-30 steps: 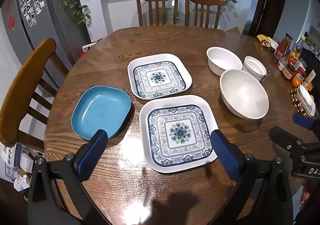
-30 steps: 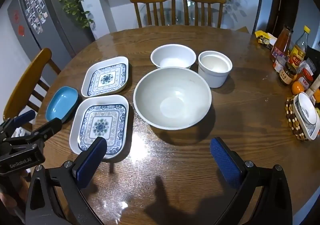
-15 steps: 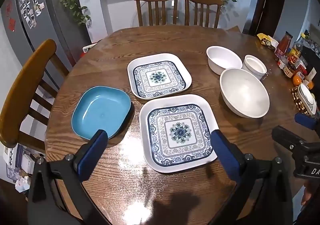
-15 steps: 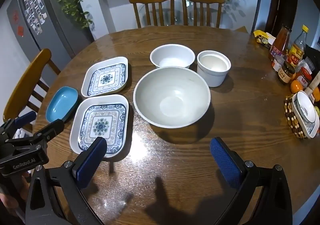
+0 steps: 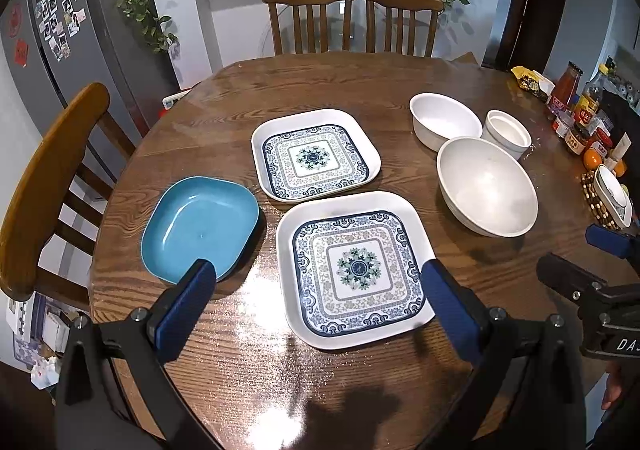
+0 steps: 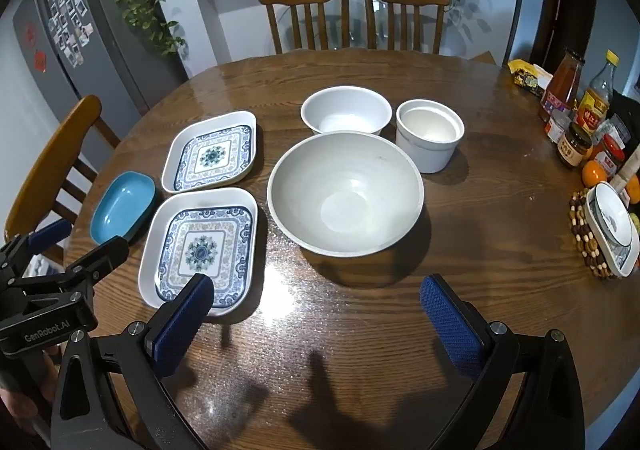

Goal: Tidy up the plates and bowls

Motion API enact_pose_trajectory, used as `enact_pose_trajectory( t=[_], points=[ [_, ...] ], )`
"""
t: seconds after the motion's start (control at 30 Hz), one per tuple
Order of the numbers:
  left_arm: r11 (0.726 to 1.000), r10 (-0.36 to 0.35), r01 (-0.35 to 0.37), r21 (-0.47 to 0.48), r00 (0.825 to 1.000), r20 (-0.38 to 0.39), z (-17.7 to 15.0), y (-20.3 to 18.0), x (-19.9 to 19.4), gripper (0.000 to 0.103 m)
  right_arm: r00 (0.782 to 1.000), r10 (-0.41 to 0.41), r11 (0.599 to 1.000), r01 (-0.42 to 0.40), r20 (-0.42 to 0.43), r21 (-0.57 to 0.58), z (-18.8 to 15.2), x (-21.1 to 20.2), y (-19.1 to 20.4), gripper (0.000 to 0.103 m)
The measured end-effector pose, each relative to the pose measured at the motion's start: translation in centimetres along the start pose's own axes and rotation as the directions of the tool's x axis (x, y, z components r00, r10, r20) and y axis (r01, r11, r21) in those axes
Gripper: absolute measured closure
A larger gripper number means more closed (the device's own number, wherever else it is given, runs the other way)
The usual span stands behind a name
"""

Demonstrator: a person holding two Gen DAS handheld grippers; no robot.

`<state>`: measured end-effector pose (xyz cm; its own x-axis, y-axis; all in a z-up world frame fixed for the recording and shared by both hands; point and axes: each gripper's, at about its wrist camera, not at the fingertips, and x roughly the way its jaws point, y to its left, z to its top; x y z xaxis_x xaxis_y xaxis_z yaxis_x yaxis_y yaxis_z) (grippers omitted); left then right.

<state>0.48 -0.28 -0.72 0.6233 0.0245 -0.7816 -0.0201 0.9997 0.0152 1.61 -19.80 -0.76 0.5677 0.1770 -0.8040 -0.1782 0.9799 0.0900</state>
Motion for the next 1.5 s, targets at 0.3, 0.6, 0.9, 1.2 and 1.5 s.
enact_pose_trajectory(
  t=[0.3, 0.6, 0.9, 1.2, 1.5],
  points=[
    [1.000, -0.001, 0.001, 0.005, 1.000, -0.008, 0.0, -0.2, 0.2, 0.001, 1.000, 0.000, 1.000, 0.000, -0.003, 0.000, 0.0, 0.2, 0.1, 0.000],
    [1.000, -0.002, 0.002, 0.008, 1.000, -0.017, 0.0, -0.2, 0.6, 0.001, 1.000, -0.001, 1.000, 0.001, -0.013, 0.002, -0.1, 0.8, 0.2, 0.000],
    [1.000, 0.001, 0.000, 0.010, 1.000, -0.029, -0.1, -0.2, 1.2, 0.001, 1.000, 0.000, 1.000, 0.000, -0.026, 0.001, 0.0, 1.3, 0.2, 0.000],
    [1.000, 0.005, -0.004, 0.013, 0.999, -0.041, -0.1, -0.1, 1.5, 0.001, 0.999, 0.003, 1.000, -0.003, -0.039, -0.002, 0.1, 1.5, 0.3, 0.000],
    [1.000, 0.008, -0.007, 0.014, 0.998, -0.057, -0.2, -0.1, 1.9, 0.001, 0.999, 0.008, 1.000, -0.008, -0.053, -0.002, 0.1, 1.9, 0.4, 0.000]
  ],
)
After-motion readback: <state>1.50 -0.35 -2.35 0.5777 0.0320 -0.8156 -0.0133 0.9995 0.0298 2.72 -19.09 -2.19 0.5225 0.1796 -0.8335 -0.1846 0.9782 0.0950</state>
